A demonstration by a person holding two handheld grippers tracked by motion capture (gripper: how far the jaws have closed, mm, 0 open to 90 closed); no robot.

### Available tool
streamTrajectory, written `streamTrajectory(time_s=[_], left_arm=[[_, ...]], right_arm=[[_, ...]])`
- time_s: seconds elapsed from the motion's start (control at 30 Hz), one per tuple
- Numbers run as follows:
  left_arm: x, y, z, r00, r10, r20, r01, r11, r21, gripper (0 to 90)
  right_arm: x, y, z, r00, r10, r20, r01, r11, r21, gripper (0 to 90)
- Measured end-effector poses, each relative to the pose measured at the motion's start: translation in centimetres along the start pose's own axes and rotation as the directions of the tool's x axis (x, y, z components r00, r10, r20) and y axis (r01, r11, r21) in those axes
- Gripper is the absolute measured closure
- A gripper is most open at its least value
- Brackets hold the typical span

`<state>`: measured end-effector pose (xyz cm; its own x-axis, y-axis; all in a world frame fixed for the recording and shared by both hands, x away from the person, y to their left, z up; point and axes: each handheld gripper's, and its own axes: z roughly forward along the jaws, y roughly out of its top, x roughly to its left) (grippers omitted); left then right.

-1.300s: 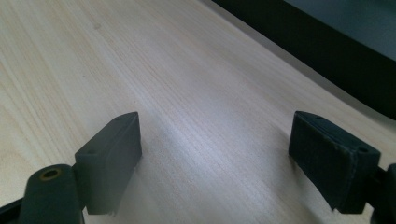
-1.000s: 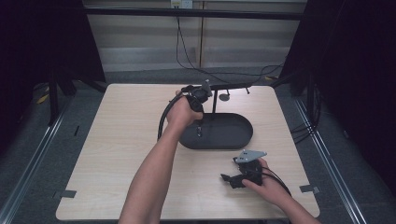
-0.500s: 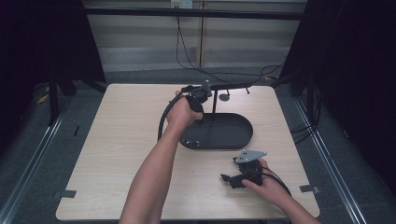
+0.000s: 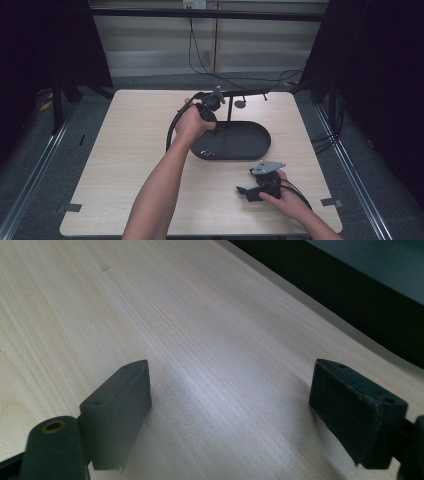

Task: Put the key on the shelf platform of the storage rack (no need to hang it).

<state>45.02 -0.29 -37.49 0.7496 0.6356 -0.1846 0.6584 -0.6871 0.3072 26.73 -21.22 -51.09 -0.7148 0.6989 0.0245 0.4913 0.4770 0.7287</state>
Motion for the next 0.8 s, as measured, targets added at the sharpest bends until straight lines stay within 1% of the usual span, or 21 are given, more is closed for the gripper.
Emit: streamTrajectory(time_s=[0.1,0.2,0.27,0.33,0.43,0.47,0.57,0.7,0.73,0.8], left_arm=[[0.1,-0.3,-0.2,1.0,-0.006,0.007,0.006,1.0,-0.001,74.1],[0.2,-0.6,-0.5,0.9999,-0.016,-0.001,0.016,0.9998,-0.01,68.6],[0.2,-0.6,-0.5,0.9999,-0.016,-0.004,0.016,0.9998,-0.007,67.7],[0.1,-0.8,-0.7,0.9999,-0.014,0.0,0.014,0.9999,-0.002,64.7],[0.0,-0.9,-0.8,0.9999,-0.014,0.003,0.014,0.9999,-0.006,62.2],[-0.1,-1.1,-0.8,1.0,-0.008,0.0,0.008,0.9999,-0.007,58.9],[-0.1,-1.3,-0.9,1.0,-0.009,-0.004,0.009,0.9999,-0.008,54.5],[0.0,-1.6,-1.1,0.9998,-0.017,-0.007,0.017,0.9997,-0.018,52.0],[0.2,-1.9,-1.2,0.9997,-0.024,-0.004,0.024,0.9994,-0.023,49.7],[0.3,-2.1,-1.2,0.9997,-0.023,-0.005,0.023,0.9994,-0.025,46.4]], right_arm=[[0.0,0.0,0.0,1.0,-0.001,0.001,0.001,1.0,0.0,16.5],[0.0,0.0,0.0,1.0,0.0,0.0,0.0,1.0,0.0,16.5],[0.0,0.0,0.0,1.0,-0.001,0.0,0.001,1.0,0.0,16.4],[0.0,0.0,0.0,1.0,0.0,0.0,0.0,1.0,0.0,16.4],[0.0,0.0,0.0,1.0,-0.001,0.001,0.001,1.0,0.0,16.4],[0.0,0.0,0.0,1.0,0.001,0.001,-0.001,1.0,-0.001,16.4],[0.0,0.0,0.0,1.0,0.001,0.0,-0.001,1.0,-0.001,16.4],[0.0,0.0,0.0,1.0,0.002,0.0,-0.002,1.0,-0.001,16.4],[0.0,0.0,0.0,1.0,0.002,0.0,-0.002,1.0,-0.001,16.4],[0.0,0.0,0.0,1.0,0.002,0.0,-0.002,1.0,-0.001,16.4]])
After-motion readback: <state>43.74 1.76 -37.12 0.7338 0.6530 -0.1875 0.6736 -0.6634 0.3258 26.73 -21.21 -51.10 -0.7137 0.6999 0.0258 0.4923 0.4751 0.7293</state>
